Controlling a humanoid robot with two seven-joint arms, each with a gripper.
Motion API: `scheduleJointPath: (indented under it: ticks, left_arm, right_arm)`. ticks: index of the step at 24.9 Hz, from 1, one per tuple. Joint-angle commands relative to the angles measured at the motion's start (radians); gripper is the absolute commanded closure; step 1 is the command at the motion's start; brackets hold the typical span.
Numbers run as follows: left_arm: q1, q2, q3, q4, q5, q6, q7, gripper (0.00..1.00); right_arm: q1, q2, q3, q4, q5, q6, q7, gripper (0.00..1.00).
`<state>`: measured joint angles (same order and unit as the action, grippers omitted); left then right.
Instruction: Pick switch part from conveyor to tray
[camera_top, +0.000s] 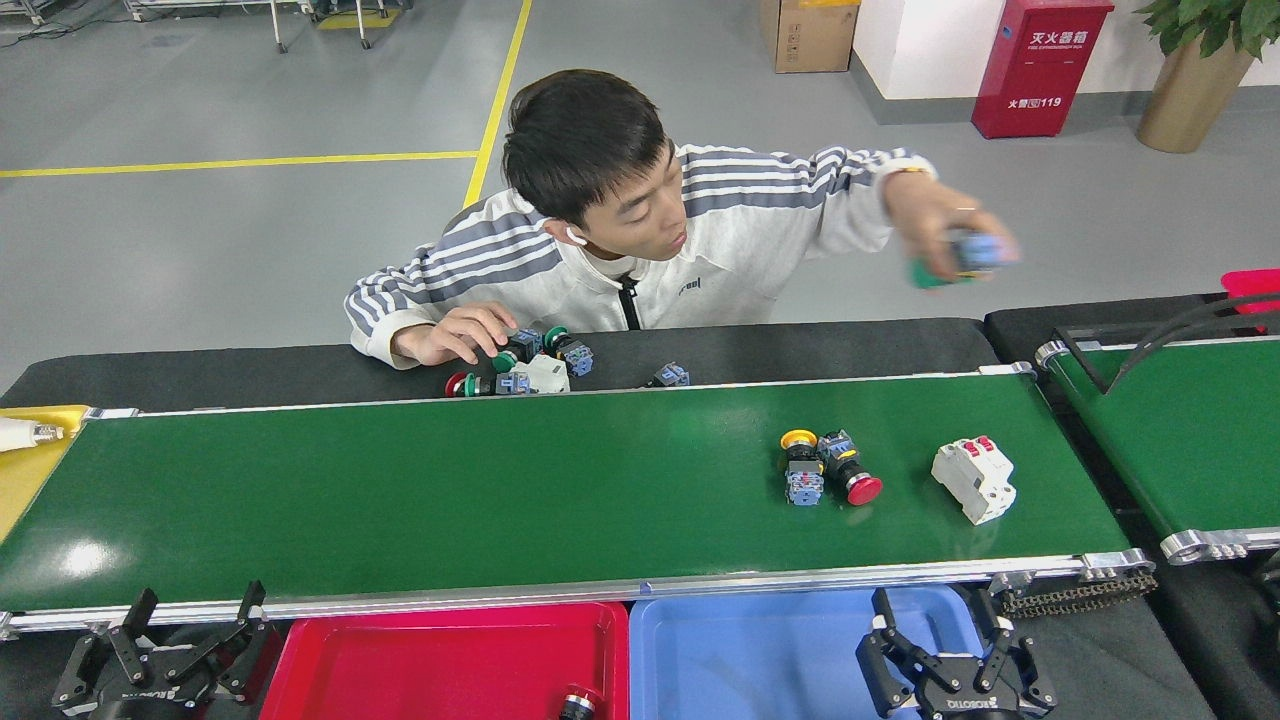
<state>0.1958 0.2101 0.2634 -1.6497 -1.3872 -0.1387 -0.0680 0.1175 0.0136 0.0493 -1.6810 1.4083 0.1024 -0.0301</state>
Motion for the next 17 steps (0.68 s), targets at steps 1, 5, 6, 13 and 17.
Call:
scheduleJointPath:
  ticks: [1, 5, 6, 13, 17]
  left_arm:
    - [-0.016, 0.009, 0.002, -0.009, 0.001, 0.004, 0.004, 0.00]
    - [-0.013, 0.009, 0.002, -0.002, -0.003, 0.004, 0.004, 0.00]
    - [-0.018, 0.011, 0.000, 0.004, -0.004, 0.004, 0.004, 0.00]
    - [-0.039, 0.015, 0.002, 0.013, -0.003, -0.004, 0.004, 0.00]
    - [-0.056, 0.019, 0.000, 0.016, -0.001, -0.007, 0.004, 0.00]
  right_arm:
    - [-0.055, -0.009, 0.026, 0.040, 0.021, 0.014, 0.055, 0.02]
    - [-0.139, -0.007, 0.116, 0.139, 0.024, 0.016, 0.073, 0.02]
    - [-0.165, -0.006, 0.135, 0.161, 0.024, 0.022, 0.076, 0.02]
    - [-0.272, 0.014, 0.207, 0.274, 0.024, 0.023, 0.079, 0.02]
    - [-0.300, 0.037, 0.242, 0.323, 0.024, 0.025, 0.104, 0.02]
